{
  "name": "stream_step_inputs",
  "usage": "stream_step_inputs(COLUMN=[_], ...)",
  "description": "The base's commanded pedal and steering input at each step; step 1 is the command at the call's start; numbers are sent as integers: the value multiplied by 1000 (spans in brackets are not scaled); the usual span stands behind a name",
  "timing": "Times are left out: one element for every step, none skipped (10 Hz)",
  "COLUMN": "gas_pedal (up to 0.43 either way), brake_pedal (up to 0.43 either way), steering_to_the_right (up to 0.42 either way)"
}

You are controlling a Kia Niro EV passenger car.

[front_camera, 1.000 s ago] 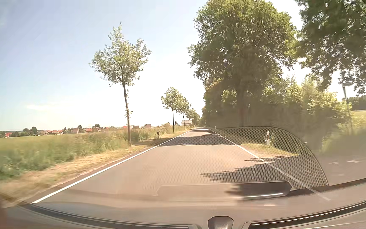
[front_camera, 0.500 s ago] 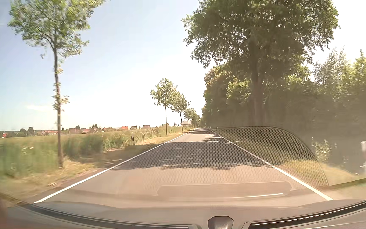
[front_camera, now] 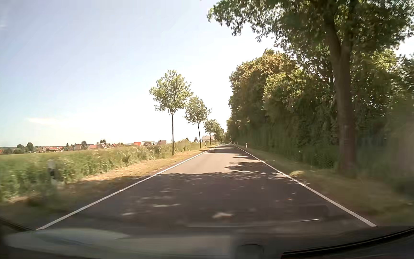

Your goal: Follow the waypoints while adhering to traffic rules and regulations

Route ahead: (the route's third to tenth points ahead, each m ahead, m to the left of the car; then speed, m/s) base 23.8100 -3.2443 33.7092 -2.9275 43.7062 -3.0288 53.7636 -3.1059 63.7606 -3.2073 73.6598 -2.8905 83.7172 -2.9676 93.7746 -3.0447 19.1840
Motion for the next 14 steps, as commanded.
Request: stream_step_inputs(gas_pedal=[268,268,268,268,268,268,268,268,268,268,268,268,268,268], brake_pedal=[6,6,6,6,6,6,6,6,6,6,6,6,6,6], steering_to_the_right=[8,7,6,5,5,4,4,4,4,4,4,4,4,4])
